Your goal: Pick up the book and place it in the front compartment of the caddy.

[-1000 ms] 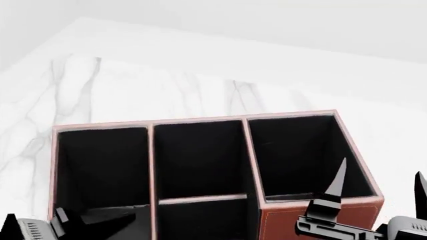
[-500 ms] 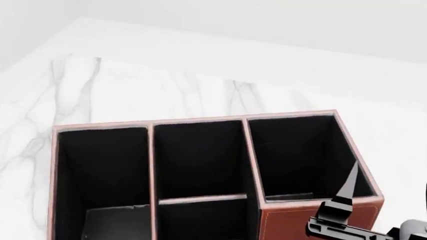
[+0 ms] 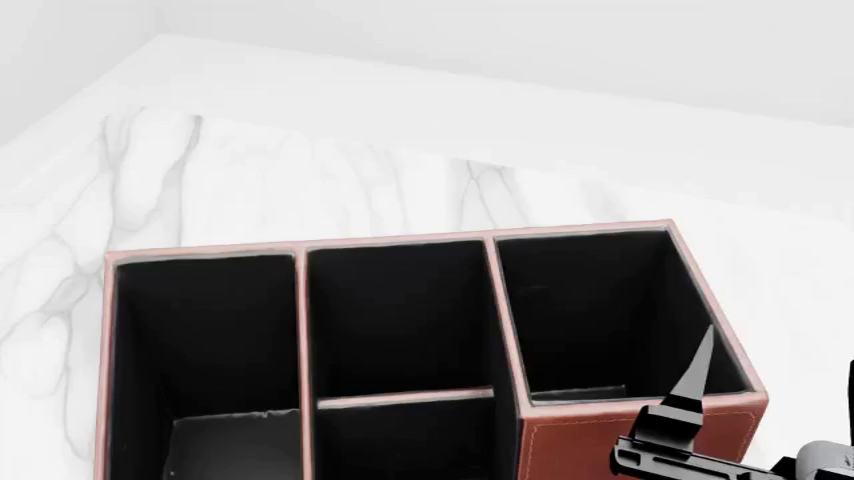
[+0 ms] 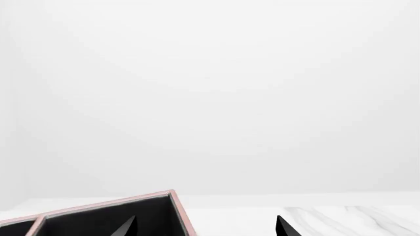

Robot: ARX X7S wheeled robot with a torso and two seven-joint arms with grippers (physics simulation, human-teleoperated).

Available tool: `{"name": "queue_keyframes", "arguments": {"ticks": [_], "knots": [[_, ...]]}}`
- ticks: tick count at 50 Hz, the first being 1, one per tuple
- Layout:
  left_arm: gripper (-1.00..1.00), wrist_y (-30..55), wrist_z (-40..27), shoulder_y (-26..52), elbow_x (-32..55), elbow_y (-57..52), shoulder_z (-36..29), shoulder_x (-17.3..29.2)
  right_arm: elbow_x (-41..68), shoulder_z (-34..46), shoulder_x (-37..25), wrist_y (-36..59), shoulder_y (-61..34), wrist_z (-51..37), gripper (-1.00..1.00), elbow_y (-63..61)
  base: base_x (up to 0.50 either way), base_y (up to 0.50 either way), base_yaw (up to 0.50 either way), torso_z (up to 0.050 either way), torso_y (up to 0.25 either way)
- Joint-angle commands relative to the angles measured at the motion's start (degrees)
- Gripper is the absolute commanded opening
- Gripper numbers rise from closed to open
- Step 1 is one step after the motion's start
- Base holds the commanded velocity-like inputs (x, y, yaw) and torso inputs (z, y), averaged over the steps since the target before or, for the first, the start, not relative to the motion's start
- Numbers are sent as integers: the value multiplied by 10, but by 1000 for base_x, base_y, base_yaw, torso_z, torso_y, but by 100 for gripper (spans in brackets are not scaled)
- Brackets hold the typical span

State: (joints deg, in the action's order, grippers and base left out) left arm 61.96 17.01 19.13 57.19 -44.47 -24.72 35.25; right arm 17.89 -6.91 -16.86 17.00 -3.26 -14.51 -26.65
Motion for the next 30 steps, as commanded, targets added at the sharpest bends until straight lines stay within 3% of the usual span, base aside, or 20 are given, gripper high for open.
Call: {"name": "queue_keyframes", "arguments": {"ticks": [1, 30], "knots": [[100, 2, 21, 4, -24, 20, -38, 5, 0, 3, -1, -5, 0, -1, 100, 5, 0, 0, 0, 0, 0], [100, -19, 76, 20, -97, 65, -125, 16, 4, 5, -5, -9, 2, -6, 100, 9, 0, 0, 0, 0, 0]]}}
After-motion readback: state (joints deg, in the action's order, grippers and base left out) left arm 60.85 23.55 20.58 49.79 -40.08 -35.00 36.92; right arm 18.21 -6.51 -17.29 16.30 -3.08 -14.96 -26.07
